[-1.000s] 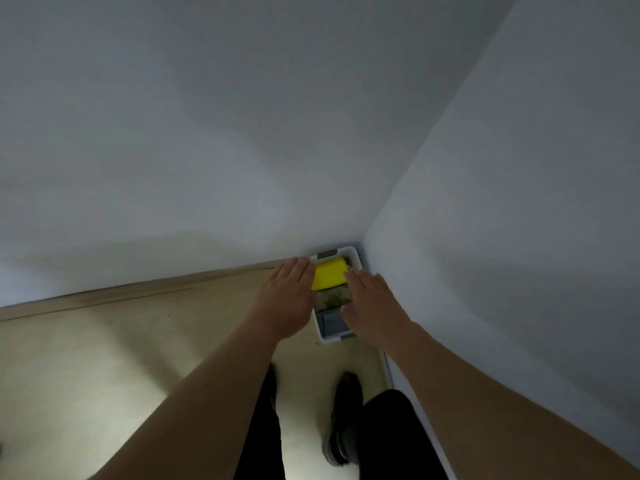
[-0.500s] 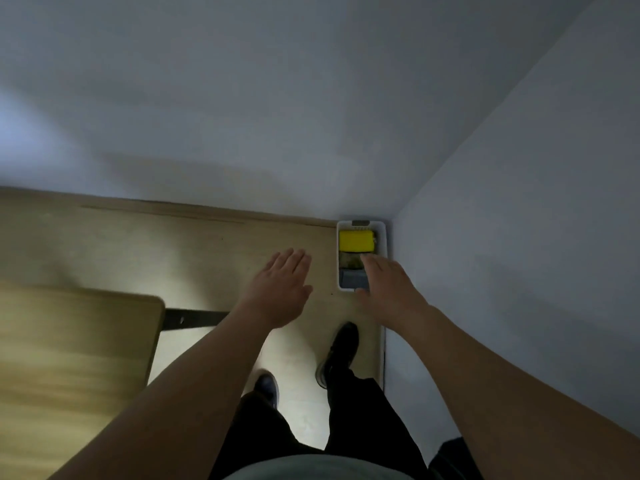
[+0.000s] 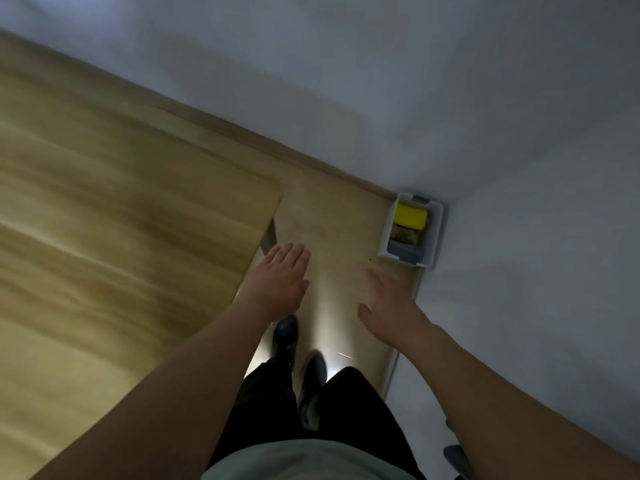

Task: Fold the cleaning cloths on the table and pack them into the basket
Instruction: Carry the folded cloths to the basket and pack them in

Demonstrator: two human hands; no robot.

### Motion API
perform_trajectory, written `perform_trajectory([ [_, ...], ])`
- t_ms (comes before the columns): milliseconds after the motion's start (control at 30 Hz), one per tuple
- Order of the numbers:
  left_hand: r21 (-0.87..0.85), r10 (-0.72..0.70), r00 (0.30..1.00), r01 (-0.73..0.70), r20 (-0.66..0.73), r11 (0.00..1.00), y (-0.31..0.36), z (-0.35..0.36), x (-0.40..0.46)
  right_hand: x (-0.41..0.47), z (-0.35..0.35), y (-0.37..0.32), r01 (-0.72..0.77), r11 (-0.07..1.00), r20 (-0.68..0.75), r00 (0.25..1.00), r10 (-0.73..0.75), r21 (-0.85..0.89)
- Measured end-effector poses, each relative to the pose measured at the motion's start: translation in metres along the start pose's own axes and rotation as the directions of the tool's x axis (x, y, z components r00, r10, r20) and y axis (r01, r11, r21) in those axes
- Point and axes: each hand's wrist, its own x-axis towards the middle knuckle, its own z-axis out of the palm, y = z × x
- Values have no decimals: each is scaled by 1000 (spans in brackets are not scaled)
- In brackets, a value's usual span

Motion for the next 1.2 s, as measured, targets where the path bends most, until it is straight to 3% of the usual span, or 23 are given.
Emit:
perform_trajectory([
  [500,-173,-290,950,268,-119,948,-16,89,-207,-76,107,-124,325,927,-19,942,-334,-187],
  [700,-314,-401,897,332,-187,889,-55,118,-280,-98,160,-185,377,885,-24,917,-398,-274],
  [867,-353,-424,891,349,-162,868,-103,150,-348,-111,212,-249,381,880,-6,917,-399,-283],
  [1200,-412,-575,755,437,-314,799,-172,232,-507,-141,319,-397,477,838,209,877,-433,-264],
])
